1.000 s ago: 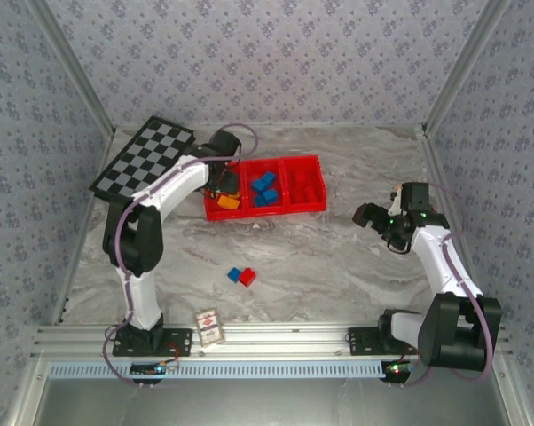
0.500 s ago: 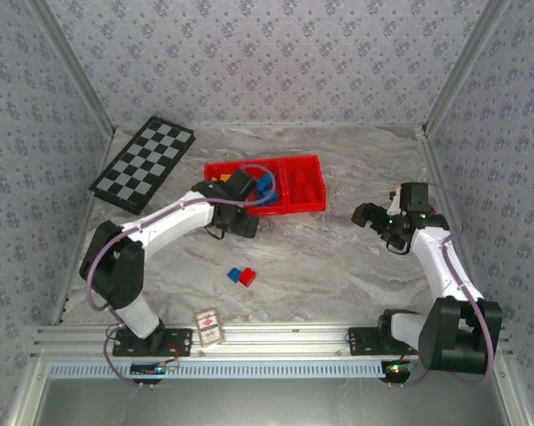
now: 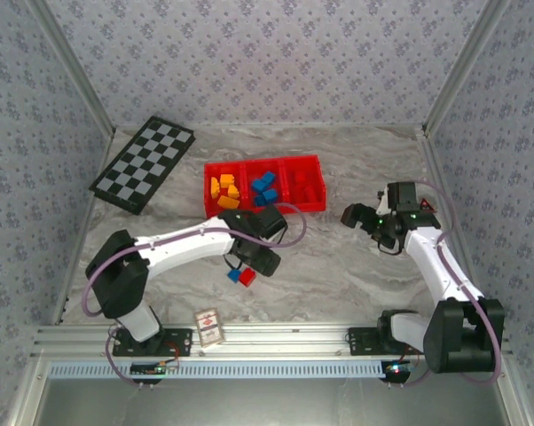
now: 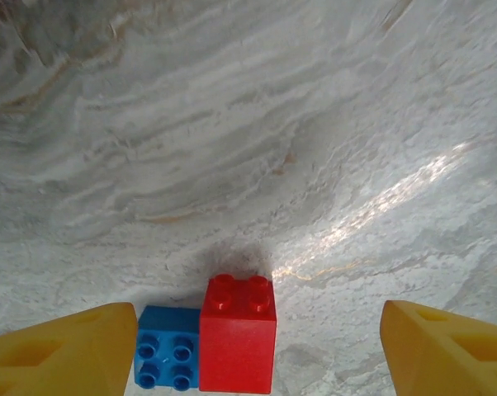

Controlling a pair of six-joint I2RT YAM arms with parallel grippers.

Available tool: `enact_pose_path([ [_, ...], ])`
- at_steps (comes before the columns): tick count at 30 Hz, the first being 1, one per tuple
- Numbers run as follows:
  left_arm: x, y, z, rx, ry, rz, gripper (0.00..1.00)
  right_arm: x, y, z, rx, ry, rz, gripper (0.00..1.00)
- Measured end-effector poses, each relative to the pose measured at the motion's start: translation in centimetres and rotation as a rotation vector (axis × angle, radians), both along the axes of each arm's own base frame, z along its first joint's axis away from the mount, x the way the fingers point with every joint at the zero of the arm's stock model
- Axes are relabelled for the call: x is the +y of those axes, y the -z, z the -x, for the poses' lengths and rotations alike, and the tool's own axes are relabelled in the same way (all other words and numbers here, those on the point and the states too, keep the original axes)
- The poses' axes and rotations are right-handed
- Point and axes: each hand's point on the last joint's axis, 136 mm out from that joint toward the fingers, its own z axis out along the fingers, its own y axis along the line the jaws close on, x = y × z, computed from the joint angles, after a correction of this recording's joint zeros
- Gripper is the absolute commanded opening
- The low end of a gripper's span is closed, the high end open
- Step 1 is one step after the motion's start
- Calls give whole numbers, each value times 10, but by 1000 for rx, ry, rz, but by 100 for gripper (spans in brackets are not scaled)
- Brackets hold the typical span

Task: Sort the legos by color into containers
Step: Pick up the lego from the middle-left of the table.

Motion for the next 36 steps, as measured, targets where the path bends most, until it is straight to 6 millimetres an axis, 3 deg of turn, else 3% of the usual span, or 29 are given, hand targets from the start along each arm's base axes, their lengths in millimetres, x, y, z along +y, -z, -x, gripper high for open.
enact_pose_path([
  [13,6,30,21,40,-7,-134,60,2,4,0,14,0,14,100],
  [23,15,31,15,3,-44,-174,62,3,7,0,26,-4,16,100],
  [36,25,41,17,6,-63,-221,52,3,9,1,31,-5,19,100],
])
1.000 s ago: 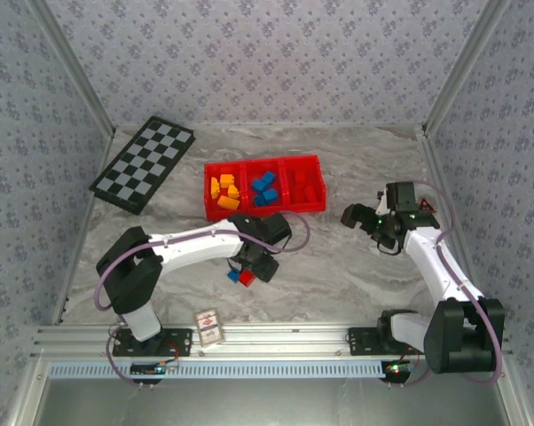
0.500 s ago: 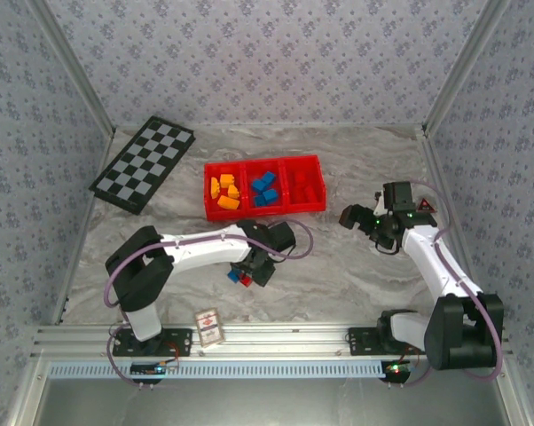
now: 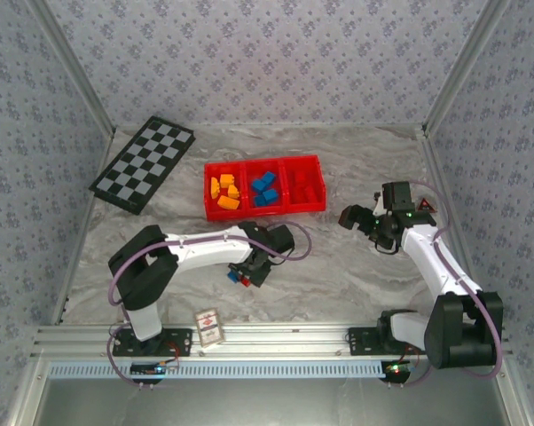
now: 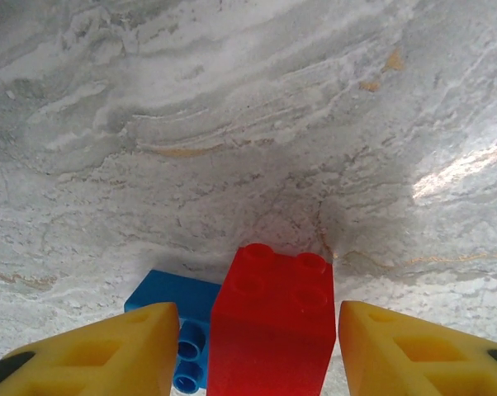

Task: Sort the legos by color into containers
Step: Pick up the lego from the middle-left of the table, then place the lego in the container.

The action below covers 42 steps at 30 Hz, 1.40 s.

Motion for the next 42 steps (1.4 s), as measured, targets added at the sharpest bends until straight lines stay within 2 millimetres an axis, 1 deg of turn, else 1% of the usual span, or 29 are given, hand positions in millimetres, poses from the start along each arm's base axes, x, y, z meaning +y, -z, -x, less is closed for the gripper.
enact_pose_path([
  [3,1,1,0,1,-4,-3,46,0,0,0,0,0,0,100],
  [13,3,3,1,0,-27,-8,38,0,0,0,0,0,0,100],
  [17,3,1,-1,-8,-31,-10,36,0,0,-1,-3,0,0,100],
  [20,-1,-4,-6,-29,-38,-2,35,0,-1,-1,-6,0,0,100],
  [23,-14,-17,-15,-61,-39,34,35,0,-1,-2,-11,0,0,100],
  [26,-32,-38,-28,-111,-37,90,36,0,-2,-3,-15,0,-1,100],
  [29,-55,-68,-46,-172,-23,149,36,0,-2,-4,-18,0,-1,100],
  [32,-79,-98,-68,-230,-9,217,36,0,-2,-4,-18,0,-1,100],
  [34,-92,-116,-87,-267,-14,256,36,0,-1,-4,-16,1,-1,100],
  [37,-101,-135,-121,-315,-44,302,37,-3,-2,-3,-14,9,-1,100],
  [42,-108,-153,-178,-362,-109,371,37,-13,-8,1,-22,38,0,100],
])
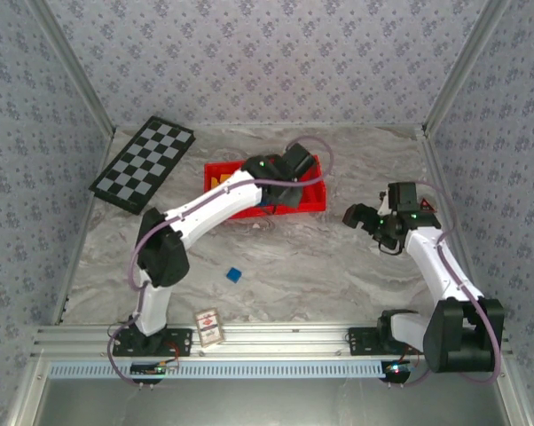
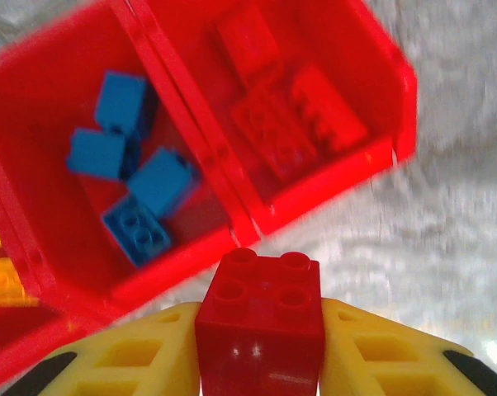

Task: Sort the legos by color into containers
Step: Place the lego in the container.

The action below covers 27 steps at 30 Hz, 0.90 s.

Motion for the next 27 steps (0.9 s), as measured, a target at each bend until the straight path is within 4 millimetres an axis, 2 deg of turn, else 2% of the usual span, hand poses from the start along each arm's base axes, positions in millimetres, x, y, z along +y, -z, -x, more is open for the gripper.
enact_pose_path([
  [4,-12,-3,-45,-29,-40,67,36,-7,-5,5,-4,23,2,100],
  [7,-21,7,-64,-26,-47,96,36,-12,-8,6,-12,36,4,100],
  [16,-48,53,-96,0,-59,132,38,-16,-3,8,-1,41,5,100],
  [22,-60,67,-115,-18,-66,163,39,-16,2,8,7,39,5,100],
  [27,-67,77,-119,-15,-71,183,43,-17,8,12,23,39,5,100],
])
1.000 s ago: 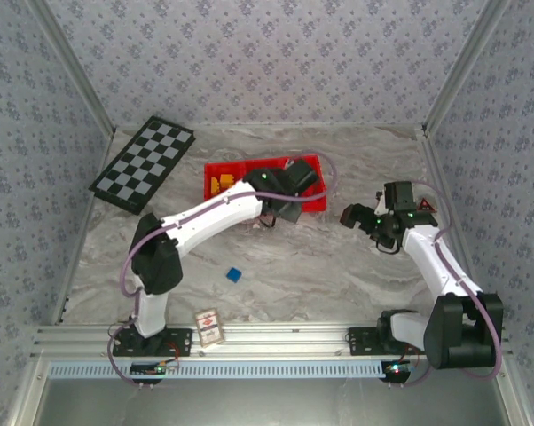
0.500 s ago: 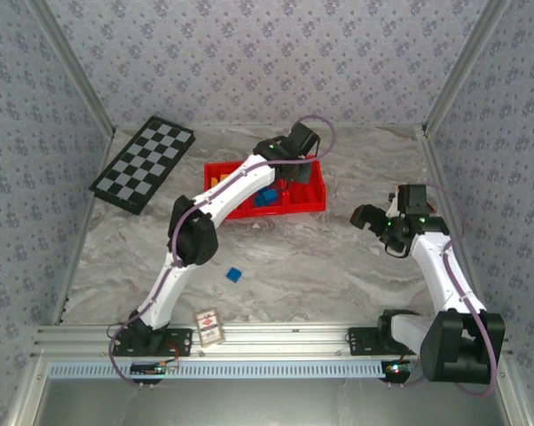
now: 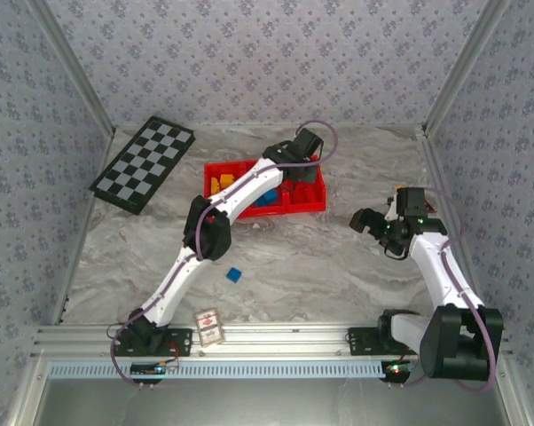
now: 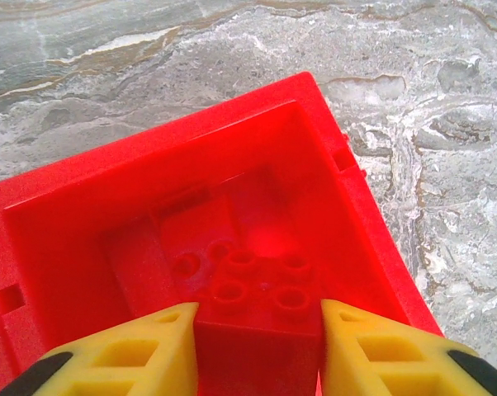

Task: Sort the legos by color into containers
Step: Place the lego in the container.

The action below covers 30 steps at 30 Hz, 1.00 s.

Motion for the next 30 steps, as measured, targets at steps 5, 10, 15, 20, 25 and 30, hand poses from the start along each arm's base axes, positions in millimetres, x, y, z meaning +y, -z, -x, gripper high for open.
enact_pose_path([
  [5,-5,5,-4,3,-12,33,54,1,2,2,6,-3,-10,100],
  [10,-7,5,-8,-1,-24,56,62,2,4,5,7,-5,-14,100],
  [15,-9,2,-9,-8,-22,71,65,2,-1,6,-10,-5,-13,100],
  [20,-4,-1,-5,-4,0,35,76,2,-2,6,-12,-5,-12,100],
  [25,18,-30,14,-7,32,-19,85,2,-1,6,-12,-5,-13,100],
  [30,53,-80,51,-32,63,-30,99,4,3,6,6,-7,-15,100],
])
